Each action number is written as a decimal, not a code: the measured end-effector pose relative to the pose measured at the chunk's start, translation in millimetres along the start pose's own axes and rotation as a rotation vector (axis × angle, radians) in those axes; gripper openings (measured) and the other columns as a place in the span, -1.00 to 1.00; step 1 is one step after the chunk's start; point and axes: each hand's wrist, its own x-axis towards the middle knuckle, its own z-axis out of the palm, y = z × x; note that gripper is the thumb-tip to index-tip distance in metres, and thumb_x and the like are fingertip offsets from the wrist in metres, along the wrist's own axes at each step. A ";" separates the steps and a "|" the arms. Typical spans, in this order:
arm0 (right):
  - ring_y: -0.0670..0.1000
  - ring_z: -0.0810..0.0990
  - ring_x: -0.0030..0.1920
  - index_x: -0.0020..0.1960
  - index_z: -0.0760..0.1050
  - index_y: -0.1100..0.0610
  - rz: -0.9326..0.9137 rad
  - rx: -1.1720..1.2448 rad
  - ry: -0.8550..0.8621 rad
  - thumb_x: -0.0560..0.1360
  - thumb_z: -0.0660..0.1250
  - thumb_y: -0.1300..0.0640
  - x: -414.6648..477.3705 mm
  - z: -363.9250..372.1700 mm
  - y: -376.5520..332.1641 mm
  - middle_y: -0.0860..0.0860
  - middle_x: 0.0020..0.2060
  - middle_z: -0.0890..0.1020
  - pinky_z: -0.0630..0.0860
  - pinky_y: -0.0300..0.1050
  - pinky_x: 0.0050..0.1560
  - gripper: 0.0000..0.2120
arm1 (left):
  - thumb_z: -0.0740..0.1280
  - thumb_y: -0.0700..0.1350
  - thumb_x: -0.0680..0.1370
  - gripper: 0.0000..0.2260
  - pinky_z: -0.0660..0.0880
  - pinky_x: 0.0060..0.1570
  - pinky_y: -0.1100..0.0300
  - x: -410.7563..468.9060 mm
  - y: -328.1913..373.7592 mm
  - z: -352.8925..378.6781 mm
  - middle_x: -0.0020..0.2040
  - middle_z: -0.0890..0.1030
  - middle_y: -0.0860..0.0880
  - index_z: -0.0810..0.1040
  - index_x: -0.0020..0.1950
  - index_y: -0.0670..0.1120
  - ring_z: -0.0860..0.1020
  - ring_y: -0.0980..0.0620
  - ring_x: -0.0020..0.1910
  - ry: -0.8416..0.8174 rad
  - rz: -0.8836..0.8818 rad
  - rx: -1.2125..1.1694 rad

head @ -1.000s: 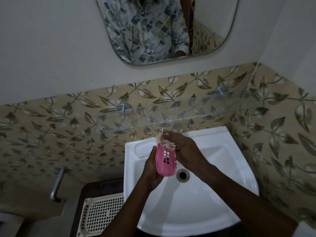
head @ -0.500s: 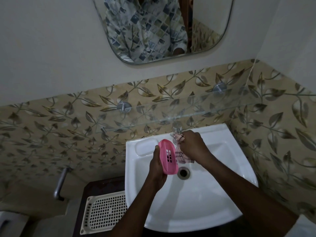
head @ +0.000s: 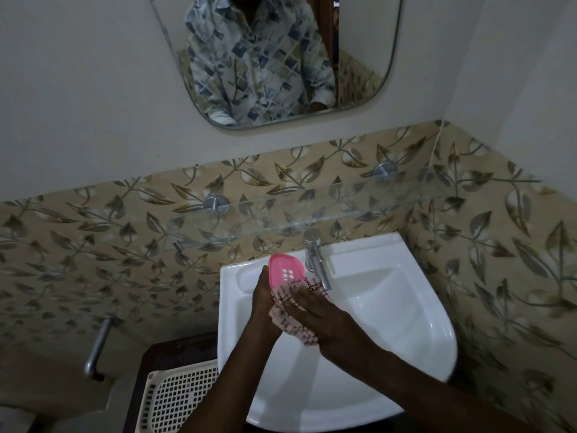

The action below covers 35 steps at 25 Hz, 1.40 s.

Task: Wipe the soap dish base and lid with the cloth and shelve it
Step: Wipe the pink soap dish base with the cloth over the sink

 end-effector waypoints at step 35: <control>0.16 0.75 -0.12 0.02 0.71 0.20 1.064 1.263 0.351 0.32 0.59 0.19 5.2 20.4 6.6 0.18 -0.15 0.75 0.67 0.05 -0.07 -0.72 | 0.17 0.18 0.59 -0.46 0.59 0.04 -0.12 -10.6 -23.3 -5.9 0.12 0.63 -0.36 0.51 0.36 -0.20 0.60 -0.33 0.10 0.022 0.320 0.191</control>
